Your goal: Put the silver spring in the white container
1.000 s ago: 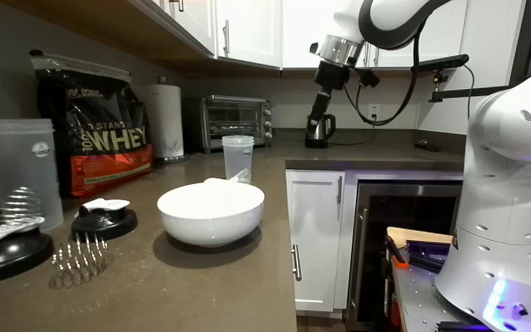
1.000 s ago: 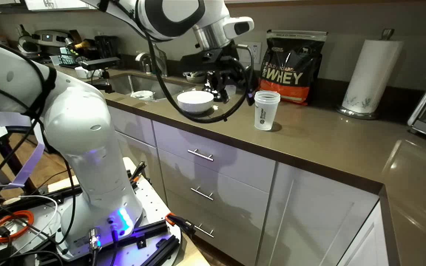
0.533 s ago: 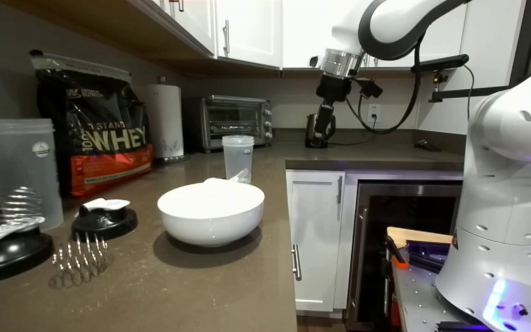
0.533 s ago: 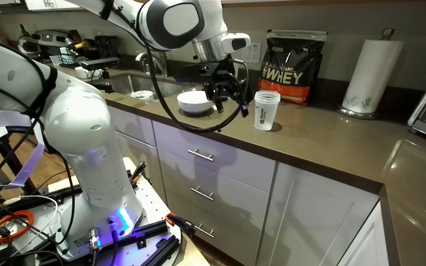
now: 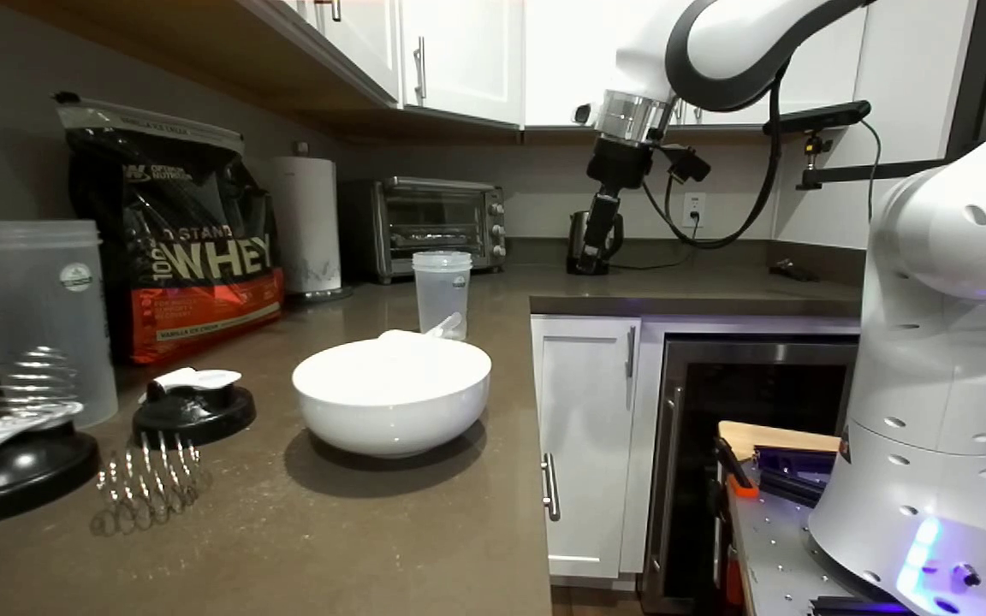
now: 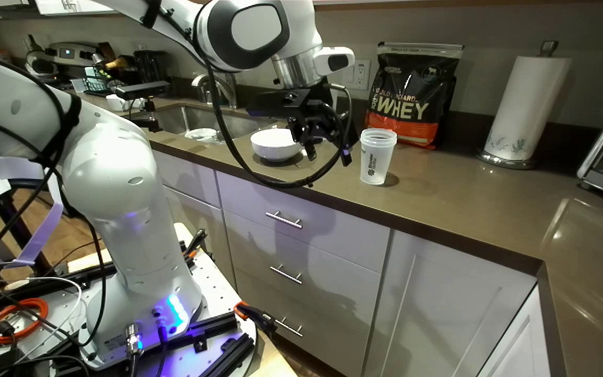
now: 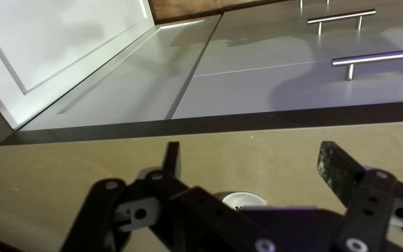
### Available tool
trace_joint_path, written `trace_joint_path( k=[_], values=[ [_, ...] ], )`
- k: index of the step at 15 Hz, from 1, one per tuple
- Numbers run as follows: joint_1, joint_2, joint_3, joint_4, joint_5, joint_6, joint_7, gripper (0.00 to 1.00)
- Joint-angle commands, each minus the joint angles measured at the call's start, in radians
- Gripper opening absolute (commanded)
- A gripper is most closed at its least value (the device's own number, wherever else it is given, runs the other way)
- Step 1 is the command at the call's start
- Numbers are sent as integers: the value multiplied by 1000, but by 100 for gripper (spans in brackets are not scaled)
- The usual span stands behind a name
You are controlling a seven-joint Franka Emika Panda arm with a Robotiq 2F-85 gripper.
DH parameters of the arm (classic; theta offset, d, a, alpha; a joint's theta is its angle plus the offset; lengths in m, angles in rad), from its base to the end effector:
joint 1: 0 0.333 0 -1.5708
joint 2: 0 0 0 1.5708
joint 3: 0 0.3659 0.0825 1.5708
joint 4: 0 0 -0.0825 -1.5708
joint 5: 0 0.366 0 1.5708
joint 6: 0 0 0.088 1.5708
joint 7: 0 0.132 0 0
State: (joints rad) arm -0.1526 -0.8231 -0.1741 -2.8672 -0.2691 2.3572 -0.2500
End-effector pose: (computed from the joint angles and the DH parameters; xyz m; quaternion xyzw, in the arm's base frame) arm 0.2606 -0.0964 0.4473 0.9850 0.0590 0.1385 0.0841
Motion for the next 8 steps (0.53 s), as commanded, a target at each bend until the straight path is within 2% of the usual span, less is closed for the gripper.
trace_joint_path(
  k=[1, 4, 8],
  values=[
    [-4, 0, 5, 1, 5, -2, -3, 100],
    [51, 43, 26, 44, 26, 14, -2, 100],
    [176, 117, 61, 109, 85, 39, -12, 100]
  ],
)
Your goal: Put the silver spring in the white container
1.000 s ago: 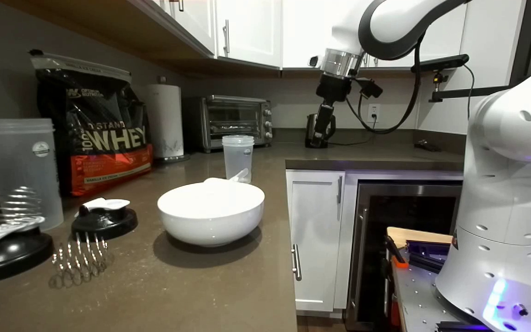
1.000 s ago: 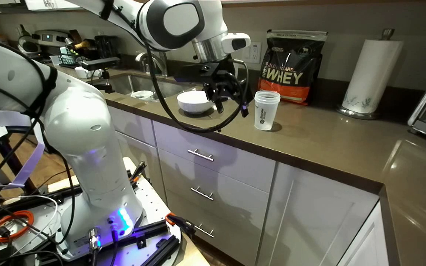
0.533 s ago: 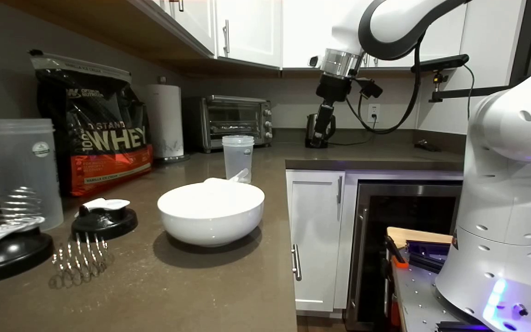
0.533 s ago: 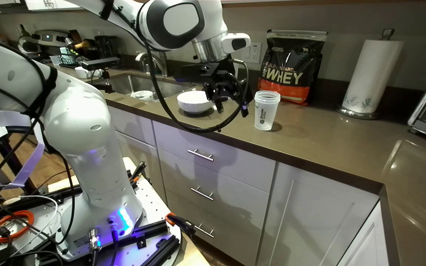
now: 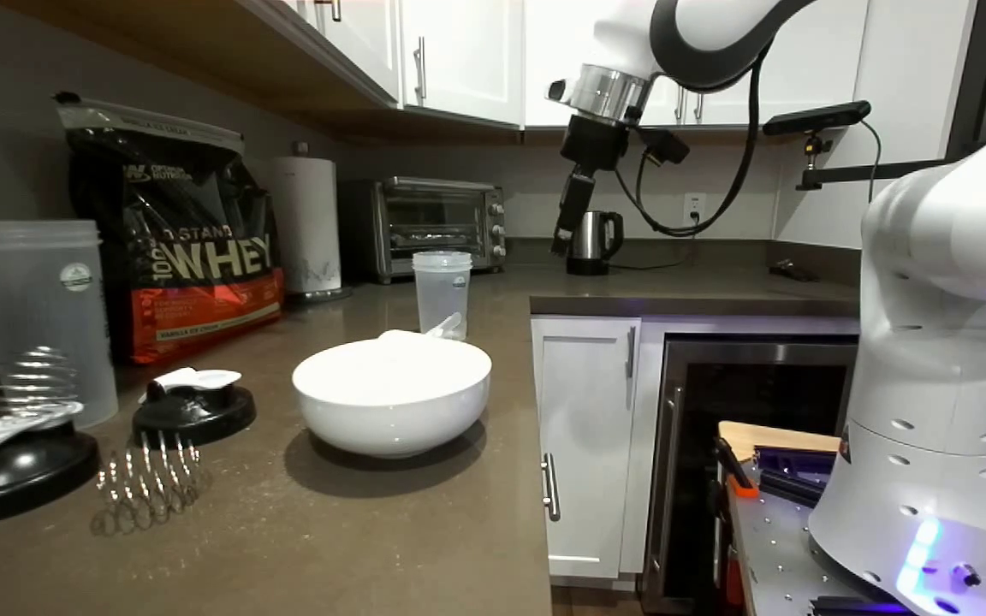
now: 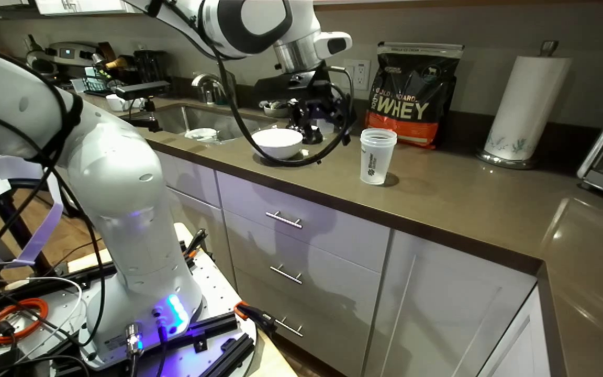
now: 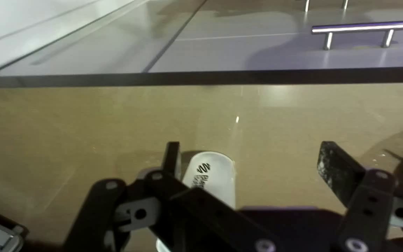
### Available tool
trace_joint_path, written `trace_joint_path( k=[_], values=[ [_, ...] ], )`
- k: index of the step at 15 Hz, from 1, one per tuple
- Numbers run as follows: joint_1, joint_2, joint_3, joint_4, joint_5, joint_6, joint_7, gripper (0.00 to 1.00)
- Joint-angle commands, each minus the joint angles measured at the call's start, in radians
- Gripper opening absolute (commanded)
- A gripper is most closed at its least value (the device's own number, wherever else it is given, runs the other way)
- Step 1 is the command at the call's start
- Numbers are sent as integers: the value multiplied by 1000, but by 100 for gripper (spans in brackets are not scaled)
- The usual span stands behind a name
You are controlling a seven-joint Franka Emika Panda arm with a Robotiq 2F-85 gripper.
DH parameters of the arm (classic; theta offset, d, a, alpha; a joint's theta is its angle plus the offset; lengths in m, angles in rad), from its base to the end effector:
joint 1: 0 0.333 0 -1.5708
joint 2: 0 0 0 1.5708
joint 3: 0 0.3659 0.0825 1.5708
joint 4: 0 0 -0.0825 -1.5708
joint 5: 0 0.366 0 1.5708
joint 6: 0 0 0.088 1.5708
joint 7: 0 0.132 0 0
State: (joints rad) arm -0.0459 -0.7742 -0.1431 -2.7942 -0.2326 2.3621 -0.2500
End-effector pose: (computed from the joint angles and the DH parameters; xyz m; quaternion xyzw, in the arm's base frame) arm 0.2906 -0.0645 0.4707 0.9784 0.1090 0.1574 0.0780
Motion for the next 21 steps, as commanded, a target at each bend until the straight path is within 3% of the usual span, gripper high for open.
trace_joint_path(
  k=[1, 5, 13, 21],
  values=[
    [103, 91, 45, 54, 61, 43, -14, 100],
    [196, 166, 92, 126, 85, 61, -35, 100],
    [302, 288, 167, 314, 98, 62, -81, 100],
    [431, 483, 185, 425, 263, 152, -231, 100]
  ],
)
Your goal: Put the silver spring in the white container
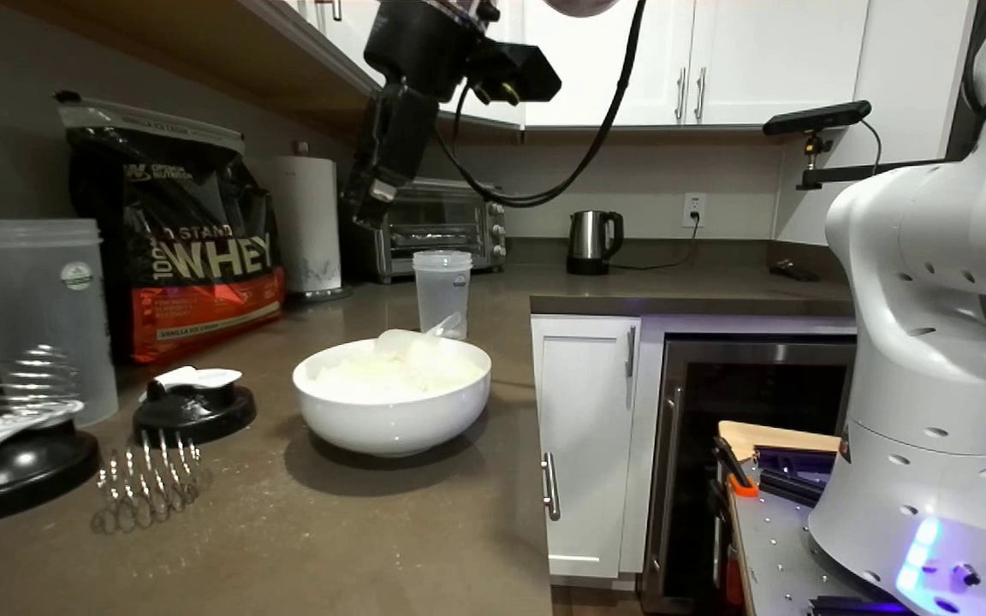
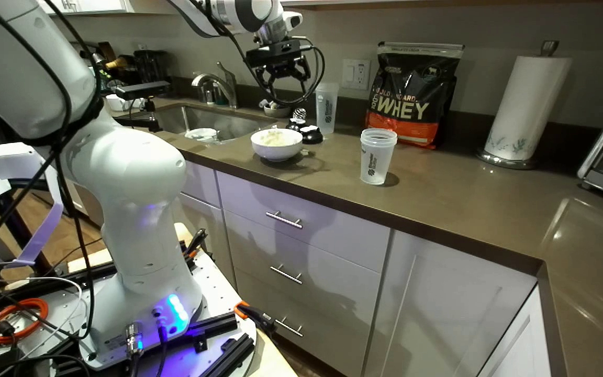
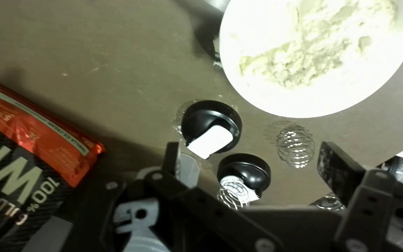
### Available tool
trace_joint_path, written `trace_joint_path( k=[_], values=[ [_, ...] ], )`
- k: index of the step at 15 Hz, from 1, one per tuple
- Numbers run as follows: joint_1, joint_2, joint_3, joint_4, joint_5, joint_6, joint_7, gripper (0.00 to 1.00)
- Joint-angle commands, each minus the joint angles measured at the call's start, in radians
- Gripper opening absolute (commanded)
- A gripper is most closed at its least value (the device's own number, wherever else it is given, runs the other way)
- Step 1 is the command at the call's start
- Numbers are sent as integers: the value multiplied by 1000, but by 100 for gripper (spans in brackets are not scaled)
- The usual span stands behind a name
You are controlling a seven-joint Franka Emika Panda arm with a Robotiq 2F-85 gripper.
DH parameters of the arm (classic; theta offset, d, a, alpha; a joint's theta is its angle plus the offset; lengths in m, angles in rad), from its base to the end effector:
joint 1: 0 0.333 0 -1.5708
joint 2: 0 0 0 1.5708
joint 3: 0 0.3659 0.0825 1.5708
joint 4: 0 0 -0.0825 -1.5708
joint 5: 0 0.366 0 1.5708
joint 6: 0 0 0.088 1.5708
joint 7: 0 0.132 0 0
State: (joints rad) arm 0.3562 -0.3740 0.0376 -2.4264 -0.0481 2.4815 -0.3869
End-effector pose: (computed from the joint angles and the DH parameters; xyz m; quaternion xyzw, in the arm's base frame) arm 0.4066 0.1700 0.5238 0.8973 0.3861 0.2127 0.0247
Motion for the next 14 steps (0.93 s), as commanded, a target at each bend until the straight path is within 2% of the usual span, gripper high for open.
trace_joint_path(
  k=[1, 9, 14],
  values=[
    [38, 104, 9, 67, 99, 44, -120, 100],
    [60, 228, 65, 123, 252, 97, -303, 100],
    [47, 300, 116, 149, 276, 127, -355, 100]
  ],
)
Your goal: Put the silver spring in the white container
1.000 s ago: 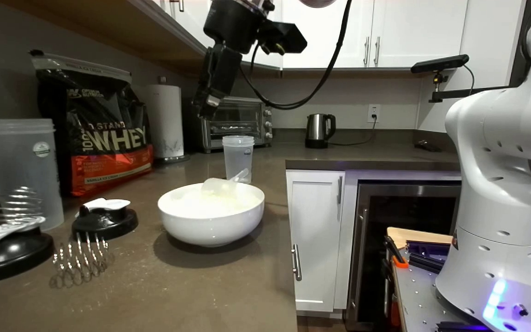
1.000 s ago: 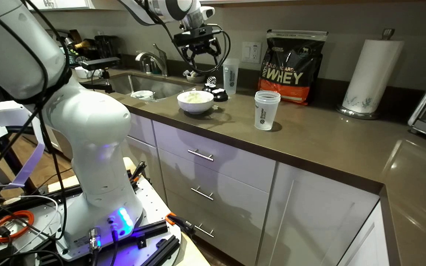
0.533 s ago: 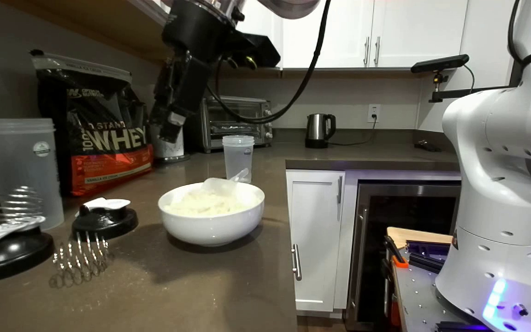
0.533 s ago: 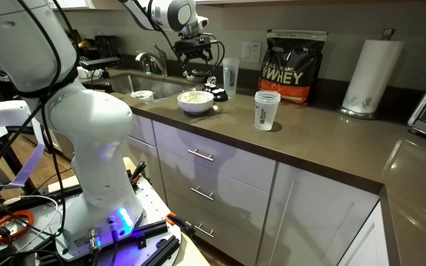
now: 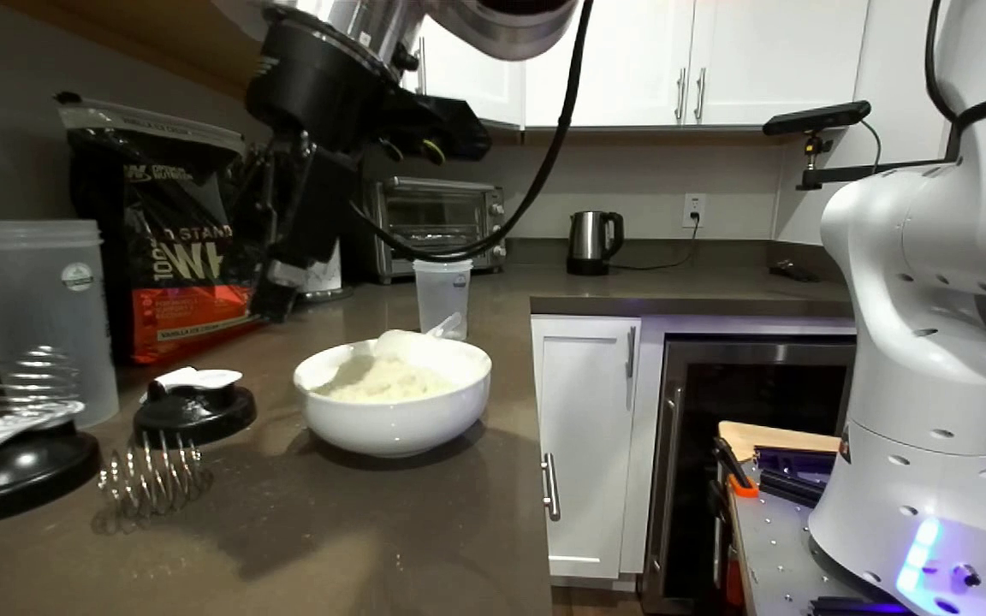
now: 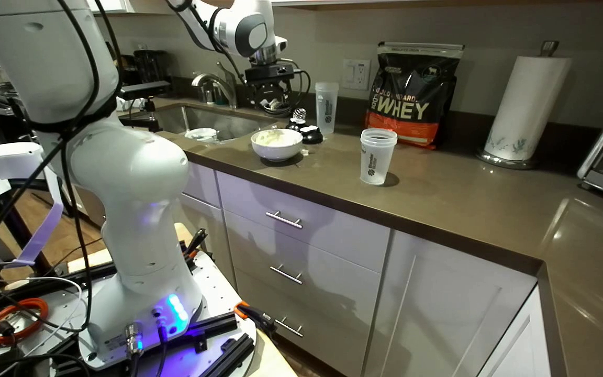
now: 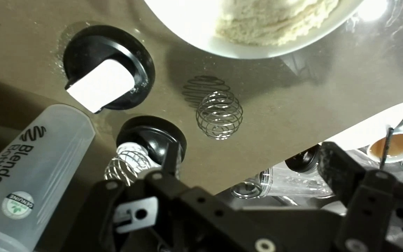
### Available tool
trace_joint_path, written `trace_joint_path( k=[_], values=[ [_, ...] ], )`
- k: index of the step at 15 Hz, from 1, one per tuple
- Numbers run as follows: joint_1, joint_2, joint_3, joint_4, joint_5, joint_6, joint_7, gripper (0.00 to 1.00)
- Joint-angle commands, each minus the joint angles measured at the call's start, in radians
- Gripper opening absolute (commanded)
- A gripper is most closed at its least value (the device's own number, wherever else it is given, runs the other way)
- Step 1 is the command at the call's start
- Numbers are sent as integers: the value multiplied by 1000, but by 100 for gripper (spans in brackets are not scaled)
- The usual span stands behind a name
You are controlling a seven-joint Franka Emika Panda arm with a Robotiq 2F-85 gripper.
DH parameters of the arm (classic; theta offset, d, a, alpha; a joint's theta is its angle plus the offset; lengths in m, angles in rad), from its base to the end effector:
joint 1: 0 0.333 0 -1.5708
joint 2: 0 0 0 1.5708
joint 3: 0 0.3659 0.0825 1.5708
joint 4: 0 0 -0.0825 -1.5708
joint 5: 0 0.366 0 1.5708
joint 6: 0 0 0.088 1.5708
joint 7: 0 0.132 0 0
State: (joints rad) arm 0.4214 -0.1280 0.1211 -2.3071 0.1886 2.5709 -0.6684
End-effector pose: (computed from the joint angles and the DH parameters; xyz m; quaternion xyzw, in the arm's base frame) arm 0.4400 0.2666 0.4761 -0.8414 -0.5011 -0.1971 0.0454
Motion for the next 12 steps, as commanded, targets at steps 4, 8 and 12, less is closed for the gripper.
trace_joint_path(
  k=[4, 8, 12],
  values=[
    [-25, 129, 72, 57, 51, 82, -170, 100],
    [-58, 199, 117, 96, 53, 113, -320, 100],
    [-95, 206, 153, 96, 11, 98, -309, 100]
  ],
)
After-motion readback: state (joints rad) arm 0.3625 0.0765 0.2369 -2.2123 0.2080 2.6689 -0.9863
